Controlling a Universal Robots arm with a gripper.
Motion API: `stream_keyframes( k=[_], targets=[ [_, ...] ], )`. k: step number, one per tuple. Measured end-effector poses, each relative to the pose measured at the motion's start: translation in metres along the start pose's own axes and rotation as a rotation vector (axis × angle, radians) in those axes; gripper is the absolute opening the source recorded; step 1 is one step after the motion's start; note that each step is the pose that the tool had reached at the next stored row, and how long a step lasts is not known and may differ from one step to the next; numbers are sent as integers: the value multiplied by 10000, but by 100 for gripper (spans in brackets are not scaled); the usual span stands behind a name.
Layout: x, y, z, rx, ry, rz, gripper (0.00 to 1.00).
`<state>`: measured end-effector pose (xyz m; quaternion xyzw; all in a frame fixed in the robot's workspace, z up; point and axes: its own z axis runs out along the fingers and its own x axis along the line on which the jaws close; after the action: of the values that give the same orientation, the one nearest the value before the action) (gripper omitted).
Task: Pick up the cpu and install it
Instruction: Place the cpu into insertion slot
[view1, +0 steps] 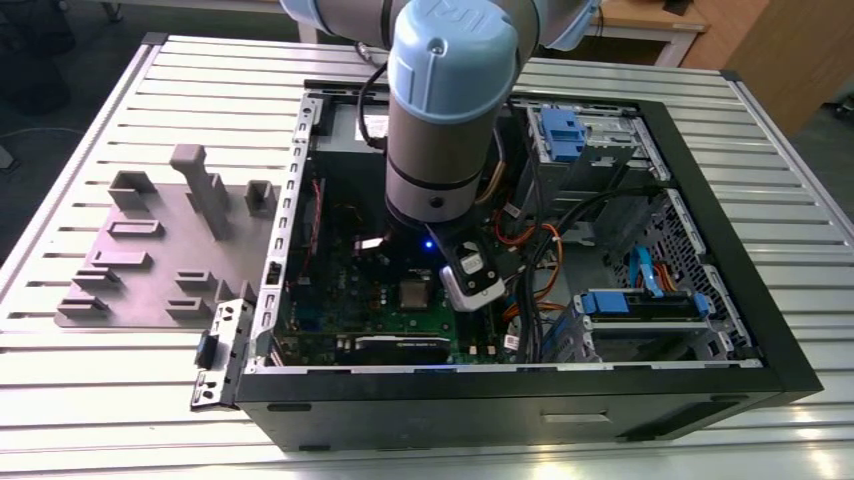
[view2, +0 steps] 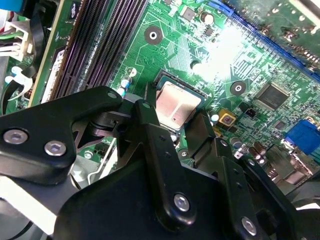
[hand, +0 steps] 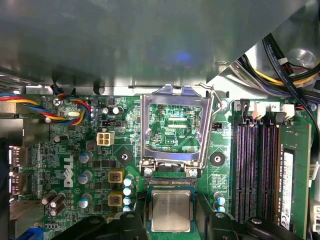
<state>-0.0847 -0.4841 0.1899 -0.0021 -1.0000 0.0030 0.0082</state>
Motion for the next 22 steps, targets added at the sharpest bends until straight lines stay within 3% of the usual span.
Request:
stream_keyframes(
  k=[12,22],
  targets=[
    [0,7,-6,-3,0,5,47],
    [0,7,27,-4,0,6,47]
  ],
)
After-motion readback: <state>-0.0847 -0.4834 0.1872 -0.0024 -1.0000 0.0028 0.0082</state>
